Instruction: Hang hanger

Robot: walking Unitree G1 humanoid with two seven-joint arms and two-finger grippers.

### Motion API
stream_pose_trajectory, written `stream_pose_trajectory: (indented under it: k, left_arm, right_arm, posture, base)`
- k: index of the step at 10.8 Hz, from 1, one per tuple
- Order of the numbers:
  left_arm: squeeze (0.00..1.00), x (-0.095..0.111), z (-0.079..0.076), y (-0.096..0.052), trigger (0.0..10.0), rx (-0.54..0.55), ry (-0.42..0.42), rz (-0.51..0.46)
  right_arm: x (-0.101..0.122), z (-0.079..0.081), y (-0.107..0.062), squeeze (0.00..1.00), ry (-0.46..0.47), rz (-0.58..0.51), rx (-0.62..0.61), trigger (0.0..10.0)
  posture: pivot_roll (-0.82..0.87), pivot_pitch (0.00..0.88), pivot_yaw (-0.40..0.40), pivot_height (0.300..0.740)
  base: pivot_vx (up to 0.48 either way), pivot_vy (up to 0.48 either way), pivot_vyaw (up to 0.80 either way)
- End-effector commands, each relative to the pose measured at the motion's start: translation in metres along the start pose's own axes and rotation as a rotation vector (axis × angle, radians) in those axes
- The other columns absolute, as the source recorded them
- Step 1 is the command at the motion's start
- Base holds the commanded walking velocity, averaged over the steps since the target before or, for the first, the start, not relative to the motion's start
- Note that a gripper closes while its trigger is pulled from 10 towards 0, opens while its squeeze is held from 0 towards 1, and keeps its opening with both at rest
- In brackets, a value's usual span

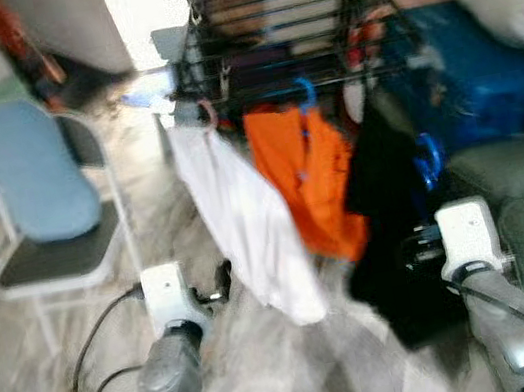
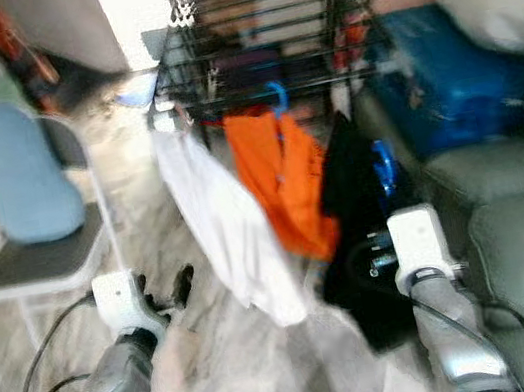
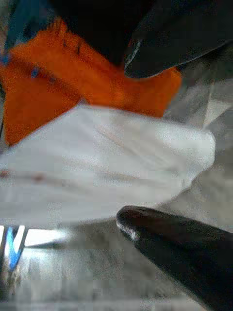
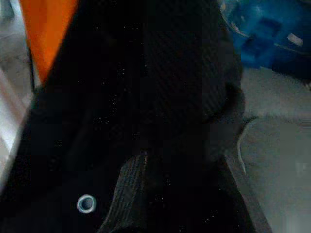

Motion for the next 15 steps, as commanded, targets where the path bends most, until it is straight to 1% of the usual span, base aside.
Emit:
stream_pose_trajectory:
  k: [1,3,4,5,6,8,9,11,12,14,15]
  left_arm:
    - [0.0,0.003,0.007,-0.002,10.0,0.016,0.0,0.001]
    - [0.0,-0.004,0.004,-0.001,10.0,-0.008,0.004,0.029]
    - [0.0,-0.005,0.002,0.001,10.0,-0.019,0.016,0.036]
    - [0.0,-0.002,-0.003,0.005,10.0,-0.045,0.036,0.022]
    - [0.0,0.003,0.001,0.007,10.0,-0.023,0.049,0.003]
    - [0.0,0.011,0.01,0.008,10.0,0.042,0.06,-0.046]
    - [0.0,0.015,0.017,0.002,10.0,0.088,0.06,-0.075]
    - [0.0,0.009,0.035,-0.01,10.0,0.169,0.072,-0.076]
    - [0.0,0.012,0.039,-0.012,10.0,0.184,0.096,-0.09]
    - [0.0,0.016,0.045,-0.013,10.0,0.197,0.089,-0.106]
    - [0.0,0.013,0.042,-0.012,10.0,0.183,0.075,-0.096]
  right_arm:
    - [0.017,0.005,0.003,0.0,0.012,-0.053,0.006,10.0]
    - [0.017,0.008,0.006,0.0,0.017,-0.048,0.015,10.0]
    - [0.018,0.011,0.01,0.0,0.022,-0.041,0.028,10.0]
    - [0.013,0.018,0.015,0.0,0.043,0.006,0.049,10.0]
    - [0.012,0.025,0.018,0.0,0.035,0.033,0.074,10.0]
    - [0.015,0.045,0.024,0.0,0.02,0.043,0.146,10.0]
    - [0.022,0.06,0.03,0.0,0.003,0.03,0.194,10.0]
    - [0.03,0.073,0.037,0.0,0.01,0.019,0.214,10.0]
    - [0.029,0.071,0.037,0.0,0.014,0.018,0.196,10.0]
    - [0.012,0.057,0.035,0.0,0.02,0.051,0.14,10.0]
    - [0.005,0.049,0.035,0.0,0.007,0.06,0.112,10.0]
  posture:
    - [-0.25,0.0,0.069,0.74]
    - [-0.25,0.0,0.06,0.74]
    - [-0.24,0.0,0.049,0.74]
    - [-0.23,0.0,0.016,0.74]
    - [-0.21,0.0,-0.026,0.74]
    - [-0.14,0.0,-0.103,0.74]
    - [-0.08,0.0,-0.133,0.74]
    - [-0.05,0.0,-0.12,0.74]
    - [-0.06,0.0,-0.099,0.74]
    - [-0.09,0.0,-0.067,0.74]
    - [-0.1,0.0,-0.056,0.74]
  base:
    - [0.0,0.48,0.0]
    - [0.0,0.48,0.0]
    - [0.0,0.48,0.0]
    - [0.0,0.0,0.0]
    - [0.0,0.0,0.0]
    - [0.0,0.0,0.0]
    - [0.0,0.0,0.0]
    - [0.0,0.0,0.0]
    - [0.0,0.0,0.0]
    - [0.0,0.0,0.0]
    - [0.0,0.0,-0.53]
Point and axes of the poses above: a point about 5 cm out from each wrist's last joint towards the gripper, its own y axis pointing out of the wrist towards the gripper, its own x axis along the axis of the wrist's last joint, z = x × y, the point moved 4 cm from there along y, pointing out of the wrist towards the gripper, and after that the axes turned 9 degrees about -y, right-handed, at the moved point
